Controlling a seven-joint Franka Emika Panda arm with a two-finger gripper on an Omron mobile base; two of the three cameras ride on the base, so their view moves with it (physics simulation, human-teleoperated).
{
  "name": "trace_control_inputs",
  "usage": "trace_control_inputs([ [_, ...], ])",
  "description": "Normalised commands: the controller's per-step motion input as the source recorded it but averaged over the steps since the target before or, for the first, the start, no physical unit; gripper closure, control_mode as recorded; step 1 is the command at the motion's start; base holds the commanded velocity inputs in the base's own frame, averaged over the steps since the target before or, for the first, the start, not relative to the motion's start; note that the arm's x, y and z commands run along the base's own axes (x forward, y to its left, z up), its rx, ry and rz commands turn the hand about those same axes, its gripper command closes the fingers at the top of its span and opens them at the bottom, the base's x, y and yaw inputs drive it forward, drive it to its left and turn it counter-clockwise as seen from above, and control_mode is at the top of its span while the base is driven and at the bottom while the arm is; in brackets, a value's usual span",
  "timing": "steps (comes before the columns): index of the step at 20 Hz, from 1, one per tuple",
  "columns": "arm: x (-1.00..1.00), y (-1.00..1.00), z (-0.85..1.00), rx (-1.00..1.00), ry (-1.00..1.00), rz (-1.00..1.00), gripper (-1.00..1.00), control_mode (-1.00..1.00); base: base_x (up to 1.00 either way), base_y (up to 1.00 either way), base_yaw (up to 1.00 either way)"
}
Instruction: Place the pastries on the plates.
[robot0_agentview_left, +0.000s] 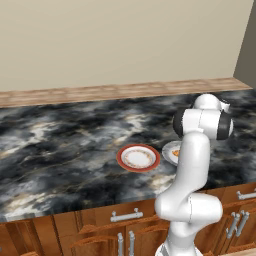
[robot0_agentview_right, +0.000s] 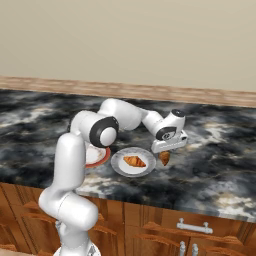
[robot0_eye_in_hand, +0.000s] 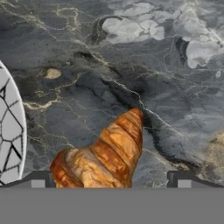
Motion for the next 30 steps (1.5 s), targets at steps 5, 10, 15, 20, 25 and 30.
trace_control_inputs([
  [5,0.0,0.01,-0.3,0.0,0.04,0.0,-1.0,-1.0,0.0,0.0,0.0],
  [10,-0.01,0.1,-0.04,0.0,0.02,-0.01,-1.0,-1.0,0.0,0.0,0.0],
  [15,0.0,0.01,-0.18,0.0,0.0,0.0,-1.0,-1.0,0.0,0.0,0.0],
  [20,0.0,0.0,-0.49,0.0,0.0,0.0,-1.0,-1.0,0.0,0.0,0.0],
  [25,0.0,0.0,-0.59,0.0,0.0,0.0,1.0,-1.0,0.0,0.0,0.0],
  [30,0.0,0.0,-0.61,0.0,0.0,0.0,1.0,-1.0,0.0,0.0,0.0],
])
